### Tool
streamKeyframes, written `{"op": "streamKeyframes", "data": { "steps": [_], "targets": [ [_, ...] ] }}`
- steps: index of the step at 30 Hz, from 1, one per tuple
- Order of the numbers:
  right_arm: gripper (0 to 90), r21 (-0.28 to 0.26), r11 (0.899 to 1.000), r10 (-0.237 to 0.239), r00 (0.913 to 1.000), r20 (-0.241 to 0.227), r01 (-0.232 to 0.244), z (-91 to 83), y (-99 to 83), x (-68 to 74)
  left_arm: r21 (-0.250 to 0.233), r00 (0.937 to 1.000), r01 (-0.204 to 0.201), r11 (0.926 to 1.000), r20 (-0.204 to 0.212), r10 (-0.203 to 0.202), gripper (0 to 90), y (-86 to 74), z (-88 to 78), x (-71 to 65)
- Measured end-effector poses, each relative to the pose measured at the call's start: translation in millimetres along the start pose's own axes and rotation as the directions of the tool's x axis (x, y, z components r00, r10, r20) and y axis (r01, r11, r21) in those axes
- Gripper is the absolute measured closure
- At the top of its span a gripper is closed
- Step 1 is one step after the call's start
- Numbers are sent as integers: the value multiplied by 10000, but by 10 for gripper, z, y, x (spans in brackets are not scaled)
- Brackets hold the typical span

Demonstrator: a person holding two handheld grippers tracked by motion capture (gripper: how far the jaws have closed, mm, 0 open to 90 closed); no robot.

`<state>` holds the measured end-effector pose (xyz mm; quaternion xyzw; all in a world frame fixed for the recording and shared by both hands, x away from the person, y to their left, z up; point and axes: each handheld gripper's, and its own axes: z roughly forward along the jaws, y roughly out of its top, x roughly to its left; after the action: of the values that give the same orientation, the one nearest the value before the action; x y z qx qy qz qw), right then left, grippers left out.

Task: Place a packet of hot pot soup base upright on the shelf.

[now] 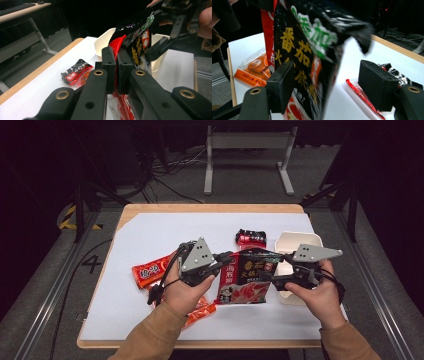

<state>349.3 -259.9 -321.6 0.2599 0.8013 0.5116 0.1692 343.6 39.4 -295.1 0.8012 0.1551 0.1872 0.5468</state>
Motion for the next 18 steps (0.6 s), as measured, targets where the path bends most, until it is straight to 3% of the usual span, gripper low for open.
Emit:
{"op": "streamKeyframes", "data": {
  "steps": [6, 9, 11, 18],
  "targets": [
    [356, 50, 10000, 70, 9994, -343, -68, 74, 36, 17, -52, 9998, 155, 9999, 141, -155, 873, -7, 8, -8],
    [545, 336, 9994, 114, 9969, -779, -88, 87, 76, 32, 36, 9996, 228, 9997, 149, -228, 872, -21, 10, 2],
    [560, 402, 9992, 85, 9967, -807, -52, 92, 85, 38, 19, 9993, 336, 9994, 132, -336, 872, -26, 10, -1],
    [750, 537, 9977, -351, 9927, -1151, 415, 86, 125, 31, -112, 9978, 659, 9978, 123, -657, 871, -42, -27, 46]
  ]
}}
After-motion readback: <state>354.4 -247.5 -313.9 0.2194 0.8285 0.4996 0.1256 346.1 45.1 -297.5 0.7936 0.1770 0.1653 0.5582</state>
